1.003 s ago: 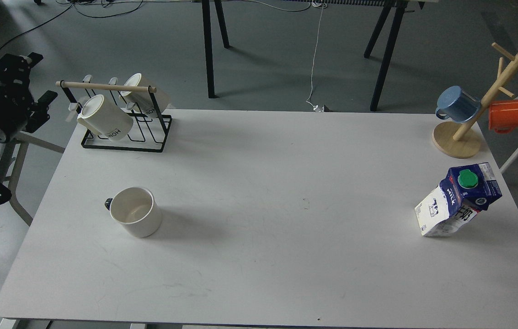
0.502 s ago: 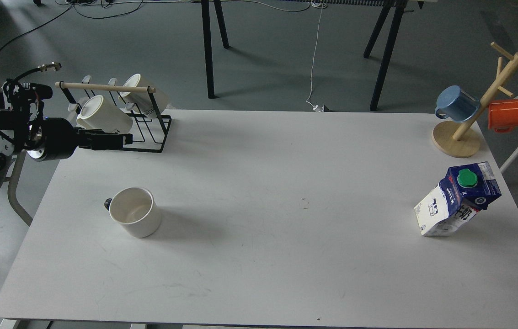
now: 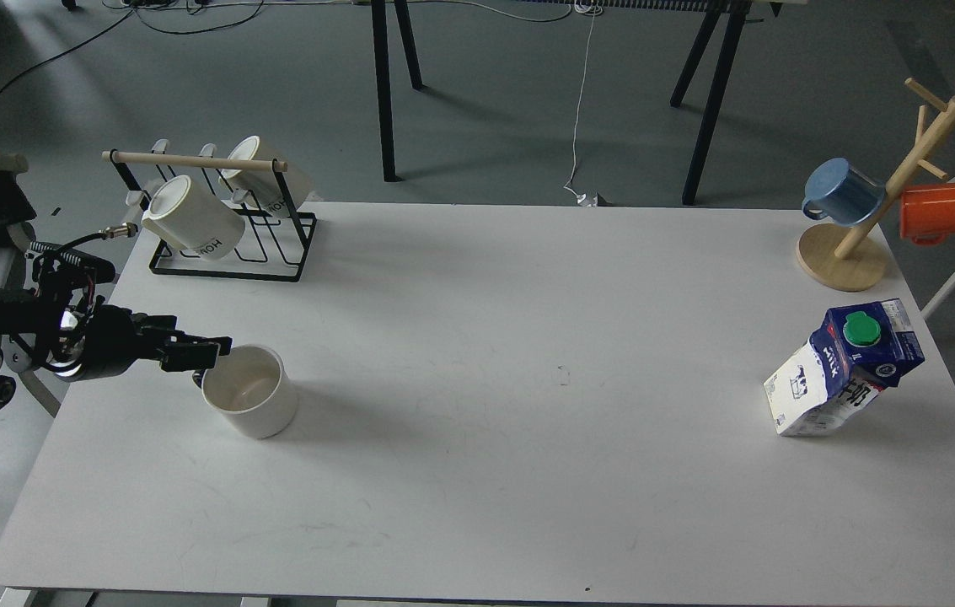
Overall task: Place cup and milk with both arms
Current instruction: 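Lower the left gripper and grasp the white mug's rim, then carry the white mug with the left gripper toward the table center and set it down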
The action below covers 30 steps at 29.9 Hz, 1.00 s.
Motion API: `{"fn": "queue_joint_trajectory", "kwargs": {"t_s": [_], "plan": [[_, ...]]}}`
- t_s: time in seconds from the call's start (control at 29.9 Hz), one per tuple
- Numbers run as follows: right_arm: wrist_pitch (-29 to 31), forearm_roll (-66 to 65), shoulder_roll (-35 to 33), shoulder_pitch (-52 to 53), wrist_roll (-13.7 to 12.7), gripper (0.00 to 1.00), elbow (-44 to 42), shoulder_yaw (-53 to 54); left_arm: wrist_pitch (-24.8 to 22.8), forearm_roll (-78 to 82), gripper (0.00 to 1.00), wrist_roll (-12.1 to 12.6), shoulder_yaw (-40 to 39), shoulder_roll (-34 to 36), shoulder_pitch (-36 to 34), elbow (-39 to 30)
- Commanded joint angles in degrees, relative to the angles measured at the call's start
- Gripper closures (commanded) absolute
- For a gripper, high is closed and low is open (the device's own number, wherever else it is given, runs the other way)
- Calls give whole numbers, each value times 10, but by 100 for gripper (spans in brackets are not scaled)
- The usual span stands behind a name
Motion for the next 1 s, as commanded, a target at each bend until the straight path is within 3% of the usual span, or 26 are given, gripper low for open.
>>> {"fn": "queue_joint_trajectory", "kwargs": {"t_s": [0.0,0.3,0.5,0.64,0.67,0.74,0.84,0.97], "plan": [[0,0,0,1,0,5,0,0,10,0,0,0,0,-3,14,0],[0,0,1,-1,0,5,-1,-1,15,0,0,0,-1,-17,36,3],[0,1,0,-3,0,5,-3,0,53,0,14,0,-1,-35,43,5],[0,0,0,-5,0,5,-3,0,60,0,37,0,-1,-40,44,8],[0,0,0,-7,0,5,-3,0,64,0,50,0,-1,-41,44,8],[0,0,0,-9,0,5,-3,0,85,0,91,0,-1,-43,45,10],[0,0,0,-12,0,5,-3,1,114,0,93,0,0,-41,46,15],[0,0,0,-13,0,5,-3,1,114,0,94,0,0,-41,47,14]]}}
